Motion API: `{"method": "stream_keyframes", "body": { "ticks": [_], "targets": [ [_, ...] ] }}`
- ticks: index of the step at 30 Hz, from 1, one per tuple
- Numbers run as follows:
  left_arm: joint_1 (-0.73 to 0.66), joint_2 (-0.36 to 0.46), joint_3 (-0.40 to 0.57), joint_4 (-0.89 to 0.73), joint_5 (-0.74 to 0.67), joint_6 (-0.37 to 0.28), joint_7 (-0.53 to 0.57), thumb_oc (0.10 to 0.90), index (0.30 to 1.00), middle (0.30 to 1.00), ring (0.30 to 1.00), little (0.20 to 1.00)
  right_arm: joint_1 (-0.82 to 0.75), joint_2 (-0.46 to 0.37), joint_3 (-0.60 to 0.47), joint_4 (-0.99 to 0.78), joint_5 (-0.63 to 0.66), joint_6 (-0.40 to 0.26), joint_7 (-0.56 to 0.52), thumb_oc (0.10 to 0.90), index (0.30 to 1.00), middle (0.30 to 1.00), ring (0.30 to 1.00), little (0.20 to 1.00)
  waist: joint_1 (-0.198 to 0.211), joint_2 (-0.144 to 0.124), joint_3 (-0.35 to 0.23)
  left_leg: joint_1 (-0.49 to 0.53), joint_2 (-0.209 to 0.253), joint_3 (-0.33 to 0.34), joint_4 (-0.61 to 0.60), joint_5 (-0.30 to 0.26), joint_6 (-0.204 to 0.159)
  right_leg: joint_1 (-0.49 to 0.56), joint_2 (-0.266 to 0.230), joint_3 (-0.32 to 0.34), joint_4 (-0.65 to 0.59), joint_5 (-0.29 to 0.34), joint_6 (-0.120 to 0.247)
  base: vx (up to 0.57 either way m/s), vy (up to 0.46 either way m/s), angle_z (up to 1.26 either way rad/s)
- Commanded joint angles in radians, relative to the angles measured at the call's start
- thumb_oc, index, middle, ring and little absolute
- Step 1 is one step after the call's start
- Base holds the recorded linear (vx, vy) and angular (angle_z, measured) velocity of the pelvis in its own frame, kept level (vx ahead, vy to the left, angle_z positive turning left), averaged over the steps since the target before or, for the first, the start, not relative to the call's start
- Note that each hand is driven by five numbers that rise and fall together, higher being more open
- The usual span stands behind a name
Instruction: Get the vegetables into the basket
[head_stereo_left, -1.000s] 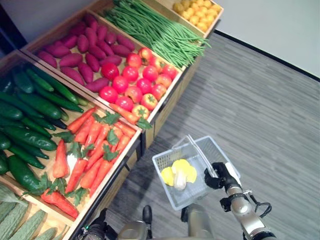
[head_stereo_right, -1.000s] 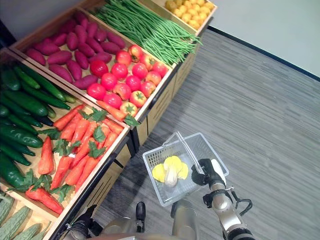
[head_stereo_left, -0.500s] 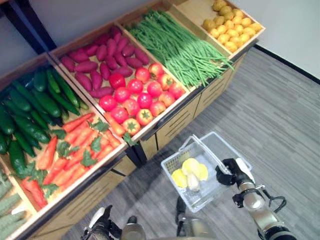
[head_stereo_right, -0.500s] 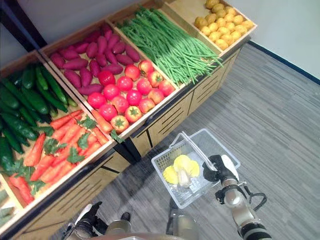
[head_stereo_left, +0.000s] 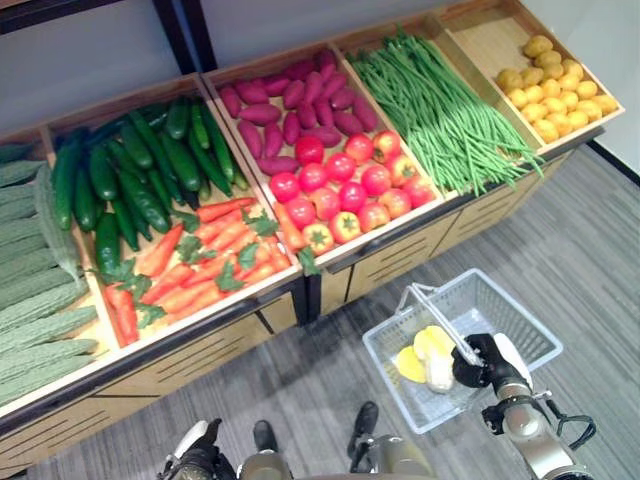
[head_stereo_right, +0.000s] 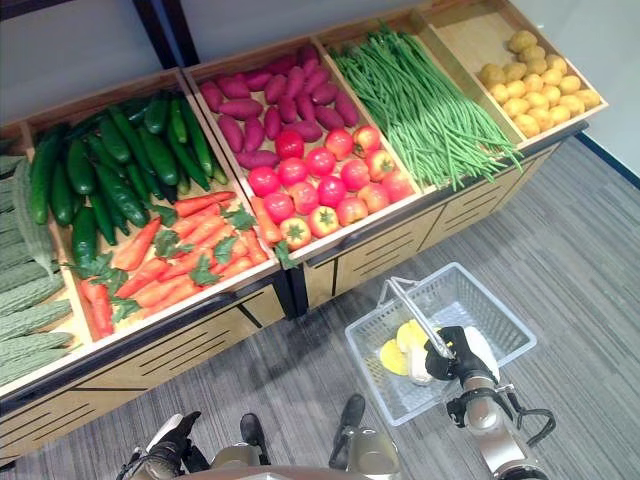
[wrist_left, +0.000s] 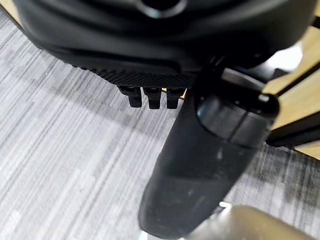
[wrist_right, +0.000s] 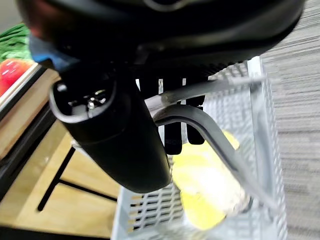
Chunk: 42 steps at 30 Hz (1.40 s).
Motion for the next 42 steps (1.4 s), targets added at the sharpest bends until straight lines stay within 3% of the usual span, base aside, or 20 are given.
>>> {"method": "stream_keyframes", "body": {
  "ticks": [1, 7, 8, 10, 12, 14, 17, 22, 25, 26, 27, 28, 30, 31, 32, 35, 36, 37, 38, 42],
  "targets": [
    [-0.007, 0.059, 0.025, -0.013, -0.02, -0.016, 0.021, 0.9, 1.0, 1.0, 1.0, 1.0, -0.081, 0.025, -0.045, -0.016, 0.001, -0.064, -0.053, 0.4, 0.3, 0.3, 0.3, 0.3, 0.035, -0.047, -0.037, -0.009, 0.003, -0.038, 0.014, -0.024, 0.01, 0.037, -0.102, 0.13, 0.014, 0.051, 0.14, -0.01, 0.207, 0.34],
    [0.001, 0.064, 0.054, 0.02, -0.041, -0.015, 0.037, 0.9, 1.0, 1.0, 1.0, 1.0, -0.118, 0.054, -0.034, 0.122, 0.005, -0.053, -0.071, 0.4, 0.3, 0.3, 0.3, 0.3, 0.051, -0.057, -0.024, 0.011, -0.04, -0.059, -0.006, -0.035, 0.042, 0.002, -0.147, 0.17, 0.13, 0.112, 0.169, -0.01, 0.14, 0.25],
    [0.0, 0.066, 0.064, 0.016, -0.069, -0.017, 0.043, 0.9, 1.0, 1.0, 1.0, 1.0, -0.126, 0.064, -0.038, 0.176, 0.019, -0.052, -0.085, 0.4, 0.3, 0.3, 0.3, 0.3, 0.043, -0.053, -0.02, 0.005, -0.046, -0.092, -0.011, -0.028, 0.046, -0.017, -0.113, 0.257, 0.161, 0.106, 0.168, -0.02, 0.066, 0.22],
    [-0.002, 0.067, 0.065, 0.017, -0.074, -0.019, 0.044, 0.9, 1.0, 1.0, 1.0, 1.0, -0.129, 0.068, -0.036, 0.199, 0.026, -0.053, -0.086, 0.4, 0.3, 0.3, 0.3, 0.3, 0.042, -0.052, -0.023, 0.002, -0.047, -0.101, -0.013, -0.026, 0.045, -0.022, -0.096, 0.288, 0.147, 0.097, 0.164, 0.0, 0.017, 0.48],
    [-0.023, 0.072, 0.058, 0.008, -0.096, -0.033, 0.063, 0.9, 1.0, 1.0, 1.0, 1.0, -0.125, 0.083, -0.045, 0.297, 0.052, -0.054, -0.103, 0.4, 0.3, 0.3, 0.3, 0.3, 0.031, -0.046, -0.036, -0.013, -0.048, -0.161, -0.015, -0.018, 0.031, -0.008, -0.066, 0.414, 0.032, 0.054, 0.15, 0.05, -0.081, 0.59],
    [-0.036, 0.076, 0.057, 0.009, -0.107, -0.038, 0.072, 0.9, 1.0, 1.0, 1.0, 1.0, -0.126, 0.094, -0.046, 0.362, 0.066, -0.055, -0.104, 0.4, 0.3, 0.3, 0.3, 0.3, 0.031, -0.054, -0.039, -0.018, -0.044, -0.192, -0.011, -0.014, 0.02, 0.001, -0.068, 0.441, -0.009, 0.059, 0.149, 0.04, -0.161, 0.93],
    [-0.036, 0.081, 0.089, 0.003, -0.144, -0.046, 0.116, 0.9, 1.0, 1.0, 1.0, 1.0, -0.126, 0.114, -0.05, 0.466, 0.081, -0.058, -0.118, 0.4, 0.3, 0.3, 0.3, 0.3, 0.048, -0.073, -0.049, -0.028, -0.021, -0.205, -0.018, 0.003, -0.001, 0.029, -0.062, 0.386, -0.066, 0.058, 0.152, 0.01, -0.193, 0.55],
    [-0.047, 0.052, 0.171, 0.057, -0.234, -0.045, 0.183, 0.9, 1.0, 1.0, 1.0, 1.0, -0.12, 0.131, -0.041, 0.563, 0.078, -0.065, -0.126, 0.4, 0.3, 0.3, 0.3, 0.3, 0.05, -0.076, -0.068, -0.037, 0.017, -0.222, -0.02, 0.022, -0.031, 0.076, -0.027, 0.346, -0.132, 0.043, 0.139, 0.02, -0.179, 0.13],
    [-0.061, 0.017, 0.303, 0.08, -0.419, -0.077, 0.269, 0.9, 1.0, 1.0, 1.0, 1.0, -0.111, 0.143, -0.039, 0.647, 0.069, -0.056, -0.139, 0.4, 0.3, 0.3, 0.3, 0.3, 0.049, -0.077, -0.081, -0.033, 0.034, -0.224, -0.02, 0.027, -0.046, 0.102, -0.013, 0.324, -0.166, 0.042, 0.13, 0.01, -0.126, 0.0],
    [-0.061, 0.017, 0.303, 0.08, -0.419, -0.077, 0.269, 0.9, 1.0, 1.0, 1.0, 1.0, -0.112, 0.143, -0.039, 0.647, 0.069, -0.057, -0.14, 0.4, 0.3, 0.3, 0.3, 0.3, 0.048, -0.076, -0.08, -0.032, 0.034, -0.224, -0.02, 0.026, -0.046, 0.103, -0.013, 0.324, -0.166, 0.041, 0.13, 0.01, -0.068, 0.07],
    [-0.071, 0.006, 0.381, 0.058, -0.542, -0.119, 0.311, 0.9, 1.0, 1.0, 1.0, 1.0, -0.116, 0.151, -0.034, 0.683, 0.059, -0.044, -0.145, 0.4, 0.3, 0.3, 0.3, 0.3, 0.049, -0.076, -0.087, -0.028, 0.042, -0.22, -0.02, 0.029, -0.051, 0.107, -0.009, 0.322, -0.169, 0.037, 0.127, 0.01, -0.038, 0.02],
    [-0.071, 0.006, 0.381, 0.058, -0.542, -0.119, 0.311, 0.9, 1.0, 1.0, 1.0, 1.0, -0.116, 0.151, -0.034, 0.683, 0.059, -0.044, -0.145, 0.4, 0.3, 0.3, 0.3, 0.3, 0.049, -0.076, -0.087, -0.028, 0.042, -0.22, -0.02, 0.029, -0.051, 0.107, -0.009, 0.322, -0.169, 0.037, 0.127, 0.01, -0.053, -0.03],
    [-0.076, 0.017, 0.509, 0.028, -0.689, -0.197, 0.408, 0.9, 1.0, 1.0, 1.0, 1.0, -0.104, 0.156, -0.036, 0.71, 0.033, -0.037, -0.161, 0.4, 0.3, 0.3, 0.3, 0.3, 0.05, -0.076, -0.095, -0.021, 0.047, -0.218, -0.02, 0.026, -0.058, 0.115, -0.007, 0.318, -0.169, 0.029, 0.126, 0.01, -0.038, -0.05],
    [-0.076, 0.017, 0.51, 0.029, -0.689, -0.198, 0.408, 0.9, 1.0, 1.0, 1.0, 1.0, -0.104, 0.156, -0.035, 0.711, 0.033, -0.038, -0.161, 0.4, 0.3, 0.3, 0.3, 0.3, 0.049, -0.076, -0.095, -0.02, 0.047, -0.218, -0.02, 0.026, -0.058, 0.116, -0.007, 0.317, -0.169, 0.028, 0.126, 0.03, -0.026, -0.07],
    [-0.085, 0.061, 0.608, 0.055, -0.734, -0.216, 0.49, 0.9, 1.0, 1.0, 1.0, 1.0, -0.09, 0.157, -0.033, 0.734, 0.02, -0.034, -0.162, 0.4, 0.3, 0.3, 0.3, 0.3, 0.046, -0.076, -0.105, -0.012, 0.05, -0.21, -0.02, 0.02, -0.064, 0.118, -0.008, 0.32, -0.169, 0.025, 0.127, 0.02, -0.003, -0.06],
    [-0.09, 0.104, 0.645, 0.057, -0.721, -0.215, 0.532, 0.9, 1.0, 1.0, 1.0, 1.0, -0.084, 0.157, -0.027, 0.74, 0.011, -0.035, -0.163, 0.4, 0.3, 0.3, 0.3, 0.3, 0.04, -0.075, -0.112, 0.0, 0.052, -0.197, -0.02, 0.015, -0.067, 0.12, -0.009, 0.326, -0.169, 0.025, 0.129, 0.03, 0.006, -0.12],
    [-0.059, 0.168, 0.645, -0.076, -0.593, -0.212, 0.624, 0.9, 1.0, 1.0, 1.0, 1.0, -0.069, 0.155, -0.031, 0.742, 0.004, -0.048, -0.174, 0.4, 0.3, 0.3, 0.3, 0.3, 0.041, -0.075, -0.118, 0.008, 0.052, -0.194, -0.02, 0.009, -0.07, 0.122, -0.01, 0.33, -0.169, 0.027, 0.132, 0.03, 0.008, -0.23],
    [-0.059, 0.168, 0.645, -0.076, -0.591, -0.211, 0.625, 0.9, 1.0, 1.0, 1.0, 1.0, -0.068, 0.156, -0.03, 0.742, 0.004, -0.048, -0.175, 0.4, 0.3, 0.3, 0.3, 0.3, 0.041, -0.076, -0.118, 0.009, 0.051, -0.194, -0.02, 0.009, -0.07, 0.122, -0.01, 0.33, -0.169, 0.027, 0.132, 0.02, 0.009, -0.2],
    [-0.039, 0.209, 0.629, -0.175, -0.483, -0.204, 0.684, 0.9, 1.0, 1.0, 1.0, 1.0, -0.06, 0.158, -0.033, 0.745, 0.002, -0.055, -0.179, 0.4, 0.3, 0.3, 0.3, 0.3, 0.043, -0.076, -0.12, 0.012, 0.051, -0.194, -0.02, 0.006, -0.071, 0.125, -0.012, 0.33, -0.169, 0.027, 0.133, 0.01, 0.005, -0.05],
    [0.03, 0.283, 0.585, -0.509, -0.211, -0.167, 0.715, 0.9, 1.0, 1.0, 1.0, 1.0, -0.055, 0.161, -0.051, 0.762, 0.017, -0.073, -0.177, 0.4, 0.3, 0.3, 0.3, 0.3, 0.055, -0.075, -0.122, 0.014, 0.046, -0.204, -0.02, 0.002, -0.07, 0.129, -0.018, 0.321, -0.169, 0.032, 0.138, 0.01, 0.003, 0.0]
  ]
}}
